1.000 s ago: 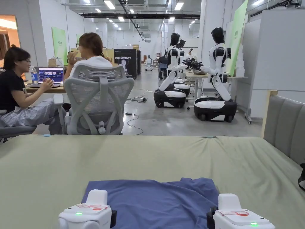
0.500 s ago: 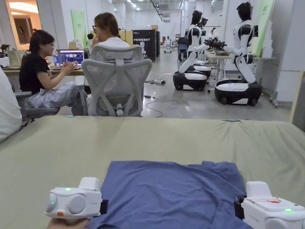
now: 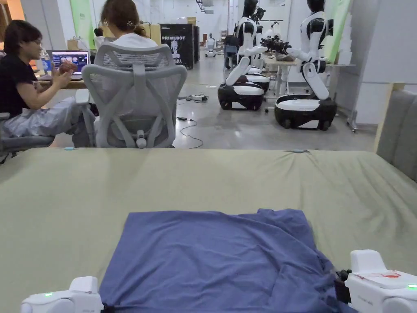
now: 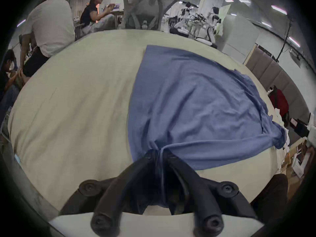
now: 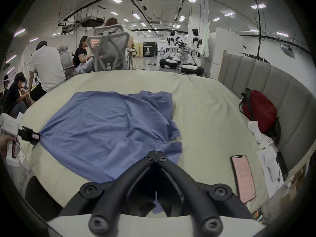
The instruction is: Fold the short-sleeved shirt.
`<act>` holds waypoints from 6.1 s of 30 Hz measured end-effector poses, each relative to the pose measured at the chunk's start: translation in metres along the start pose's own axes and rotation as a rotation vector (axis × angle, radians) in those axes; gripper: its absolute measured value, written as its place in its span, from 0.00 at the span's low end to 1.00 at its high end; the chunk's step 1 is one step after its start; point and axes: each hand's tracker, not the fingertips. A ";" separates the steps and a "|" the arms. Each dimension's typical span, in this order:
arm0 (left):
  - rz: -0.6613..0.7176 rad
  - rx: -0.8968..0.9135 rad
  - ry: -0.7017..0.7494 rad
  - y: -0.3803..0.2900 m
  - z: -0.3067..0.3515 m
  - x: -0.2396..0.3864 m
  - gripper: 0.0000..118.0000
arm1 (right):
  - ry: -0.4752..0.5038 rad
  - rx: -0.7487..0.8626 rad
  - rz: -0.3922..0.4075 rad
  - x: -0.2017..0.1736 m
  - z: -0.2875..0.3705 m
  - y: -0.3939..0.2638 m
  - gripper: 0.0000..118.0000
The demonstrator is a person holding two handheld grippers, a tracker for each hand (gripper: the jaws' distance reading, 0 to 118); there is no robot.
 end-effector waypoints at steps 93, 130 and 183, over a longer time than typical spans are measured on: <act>-0.182 0.011 0.159 0.110 -0.093 0.028 0.09 | -0.042 0.019 -0.128 0.011 -0.093 0.010 0.09; 0.066 0.142 -0.001 0.011 0.022 -0.012 0.67 | 0.065 -0.225 -0.034 0.000 -0.030 -0.018 0.86; -0.172 0.055 0.096 0.222 -0.157 0.015 0.01 | -0.043 -0.110 -0.031 0.028 -0.249 0.108 1.00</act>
